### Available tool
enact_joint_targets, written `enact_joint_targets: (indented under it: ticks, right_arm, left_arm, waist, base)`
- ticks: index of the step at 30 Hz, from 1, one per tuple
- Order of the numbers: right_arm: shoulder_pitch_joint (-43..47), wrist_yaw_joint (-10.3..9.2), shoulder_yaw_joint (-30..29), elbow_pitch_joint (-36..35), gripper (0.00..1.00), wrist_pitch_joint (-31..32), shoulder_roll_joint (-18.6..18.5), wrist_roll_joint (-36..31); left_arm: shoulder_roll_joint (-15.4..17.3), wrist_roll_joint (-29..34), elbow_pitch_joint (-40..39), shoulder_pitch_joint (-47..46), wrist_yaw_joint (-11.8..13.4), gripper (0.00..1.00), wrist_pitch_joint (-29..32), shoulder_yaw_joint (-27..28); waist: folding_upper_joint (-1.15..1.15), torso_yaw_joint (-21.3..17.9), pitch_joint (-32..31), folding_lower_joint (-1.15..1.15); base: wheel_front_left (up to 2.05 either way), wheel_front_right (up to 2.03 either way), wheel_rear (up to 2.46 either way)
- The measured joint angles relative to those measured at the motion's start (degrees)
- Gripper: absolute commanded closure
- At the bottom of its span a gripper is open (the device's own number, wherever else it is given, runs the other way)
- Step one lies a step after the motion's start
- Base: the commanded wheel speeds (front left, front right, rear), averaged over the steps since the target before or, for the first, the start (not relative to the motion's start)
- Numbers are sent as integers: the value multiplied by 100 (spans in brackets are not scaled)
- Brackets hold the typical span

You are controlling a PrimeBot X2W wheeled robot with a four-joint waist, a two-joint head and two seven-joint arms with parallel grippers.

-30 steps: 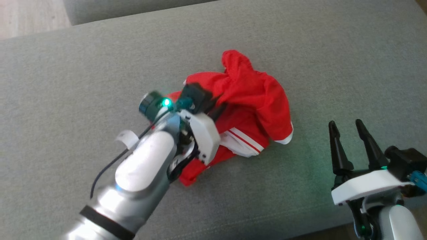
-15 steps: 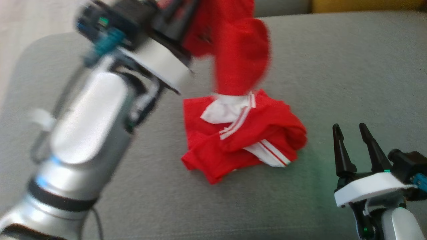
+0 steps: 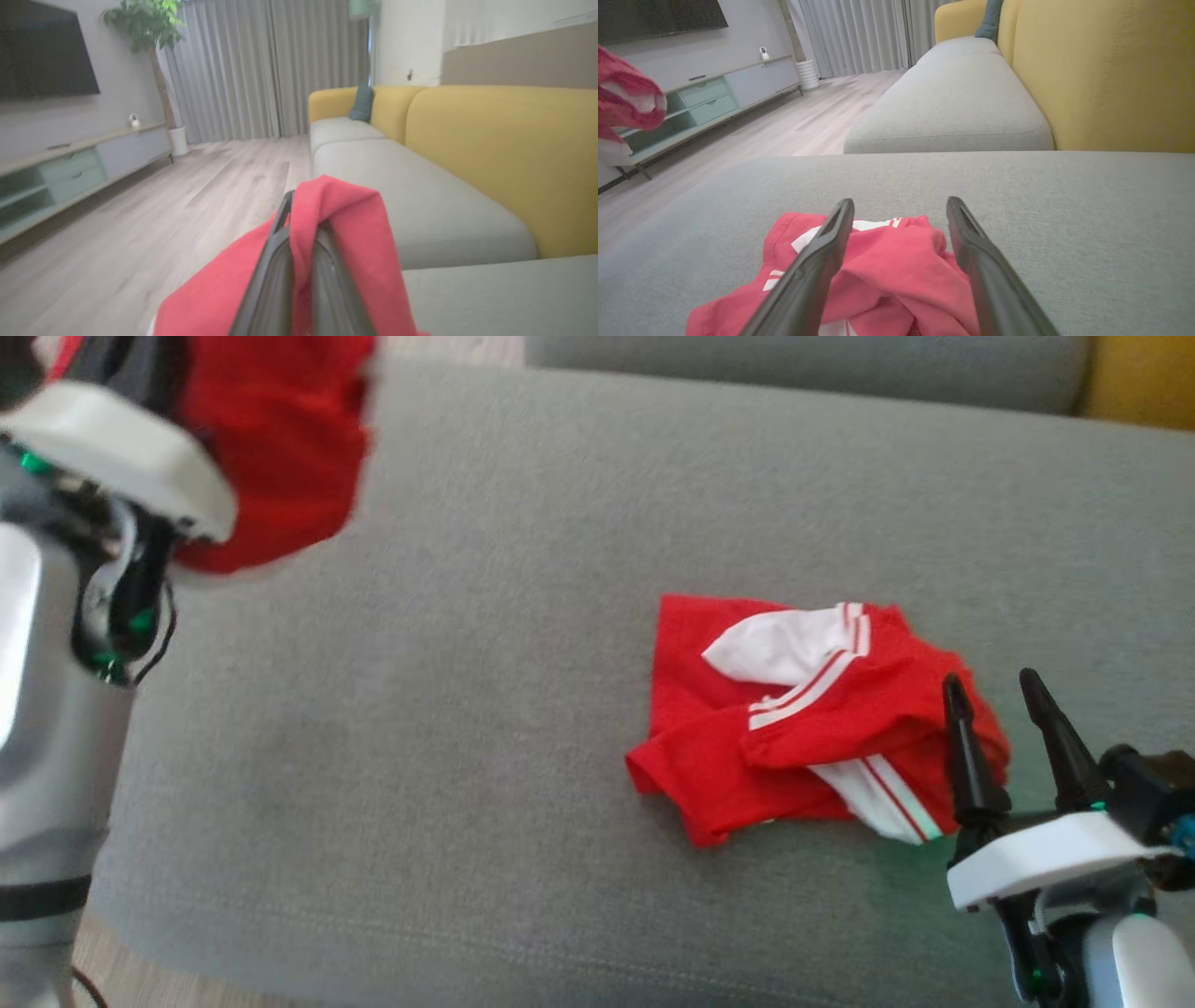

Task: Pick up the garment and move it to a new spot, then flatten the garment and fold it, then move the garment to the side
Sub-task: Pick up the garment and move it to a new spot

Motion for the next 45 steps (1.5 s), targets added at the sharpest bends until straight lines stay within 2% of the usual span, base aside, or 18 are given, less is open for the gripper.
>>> enact_joint_targets:
  ticks: [9,11,14,17,20,21,22,25,28,31,34,41,45]
  right_arm:
    - [-326,0,41,-336,0,349,-1,-263]
    - [-377,0,42,-415,0,427,-4,-296]
    - [-378,0,30,-521,0,521,-23,-313]
    - [-404,0,14,-623,0,615,-56,-334]
    - [-492,0,14,-662,0,649,-88,-334]
    - [-495,0,13,-680,0,669,-96,-334]
    - [-495,0,11,-681,0,670,-104,-334]
    - [-494,0,12,-666,0,668,-105,-334]
    - [-493,0,22,-620,0,632,-105,-334]
    - [-478,0,36,-531,0,560,-100,-333]
    - [-440,0,75,-422,0,478,-90,-296]
    - [-283,0,73,-255,0,305,-22,-236]
    - [-107,0,60,-141,0,264,-13,-189]
  left_arm:
    - [-37,-513,2093,137,-25,100,-709,537]
    - [-86,-677,2544,184,-103,100,-893,658]
    - [-283,-912,3245,307,-243,100,-1092,768]
    - [-634,-1318,4064,347,-423,100,-1354,1089]
    - [-736,-1524,4497,336,-590,100,-1501,1245]
    - [-753,-1532,4591,336,-612,72,-1557,1267]
    - [-761,-1532,4674,336,-628,0,-1610,1268]
    - [-773,-1480,4789,343,-634,0,-1699,1277]
    - [-781,-1392,4796,399,-633,0,-1716,1291]
    - [-789,-1140,4342,788,-528,0,-1717,1466]
    - [-844,-747,3757,1460,-321,0,-1723,1577]
    - [-1296,-170,2129,3172,-7,0,-1722,1929]
    - [-1435,292,987,4028,194,0,-1723,1845]
  waist:
    - [0,95,615,0]
    - [0,57,739,1]
    - [0,-8,911,0]
    - [0,-76,1093,1]
    - [0,-118,1147,1]
    - [0,-122,1145,1]
    - [0,-123,1133,1]
    - [0,-121,1050,1]
    - [0,-126,954,0]
    - [0,-140,779,0]
    - [0,-167,578,0]
    - [0,-284,103,0]
    - [0,-385,-169,0]
  base:
    - [0,0,0]
    - [0,0,0]
    - [0,0,0]
    - [0,0,0]
    - [0,0,0]
    - [0,0,0]
    - [0,0,0]
    - [0,0,0]
    - [0,0,0]
    - [0,0,0]
    - [0,0,0]
    - [0,0,0]
    - [0,0,0]
